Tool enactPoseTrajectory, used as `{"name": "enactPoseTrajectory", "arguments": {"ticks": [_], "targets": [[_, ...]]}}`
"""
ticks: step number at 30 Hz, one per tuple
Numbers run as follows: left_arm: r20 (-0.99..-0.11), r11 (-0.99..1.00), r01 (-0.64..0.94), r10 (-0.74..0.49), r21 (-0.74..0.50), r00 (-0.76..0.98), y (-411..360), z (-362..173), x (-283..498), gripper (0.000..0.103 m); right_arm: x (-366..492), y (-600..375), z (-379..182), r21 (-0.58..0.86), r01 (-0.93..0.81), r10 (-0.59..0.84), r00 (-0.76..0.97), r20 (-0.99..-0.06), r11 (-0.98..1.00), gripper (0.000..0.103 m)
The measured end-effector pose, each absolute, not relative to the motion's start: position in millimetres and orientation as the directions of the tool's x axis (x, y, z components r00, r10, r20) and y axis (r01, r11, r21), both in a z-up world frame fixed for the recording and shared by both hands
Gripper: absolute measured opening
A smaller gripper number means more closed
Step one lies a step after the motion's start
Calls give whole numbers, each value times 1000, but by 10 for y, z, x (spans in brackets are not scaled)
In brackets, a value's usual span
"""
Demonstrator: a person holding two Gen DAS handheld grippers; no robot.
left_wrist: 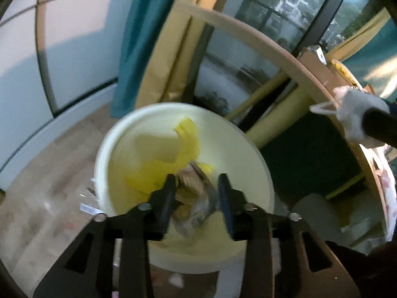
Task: Collect trash
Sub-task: 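Open the left gripper to drop the snack wrapper while the right lowers its wrapper, then open the right gripper to drop the white wrapper into the bucket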
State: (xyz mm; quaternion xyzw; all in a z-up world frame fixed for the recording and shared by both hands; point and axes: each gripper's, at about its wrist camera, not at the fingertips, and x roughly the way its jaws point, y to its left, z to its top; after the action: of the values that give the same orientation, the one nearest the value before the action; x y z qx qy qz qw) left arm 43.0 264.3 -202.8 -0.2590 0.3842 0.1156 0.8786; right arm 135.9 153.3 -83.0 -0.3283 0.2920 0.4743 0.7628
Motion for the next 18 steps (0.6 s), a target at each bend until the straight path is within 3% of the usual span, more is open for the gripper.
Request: {"name": "enactPoseTrajectory", "arguments": {"ticks": [4,14,16,18], "targets": [[-723,823,-391,-33,-411,690,2627,-2076,448,57,1405,1644,-917,-214,-919,513,367,-776,332,22],[-716,777,-517,128,-358,687,2994,-1907,98,58,1477,1884,-1150,-144,-943,491,281,-825,298,24],[-713,760,-549,167,-347,681,3083,-1867,-4,58,1499,1917,-1199,-113,-951,481,245,-842,287,28],[-711,747,-569,189,-344,678,3142,-1838,-53,58,1521,1925,-1223,-89,-953,477,224,-850,288,43]]}}
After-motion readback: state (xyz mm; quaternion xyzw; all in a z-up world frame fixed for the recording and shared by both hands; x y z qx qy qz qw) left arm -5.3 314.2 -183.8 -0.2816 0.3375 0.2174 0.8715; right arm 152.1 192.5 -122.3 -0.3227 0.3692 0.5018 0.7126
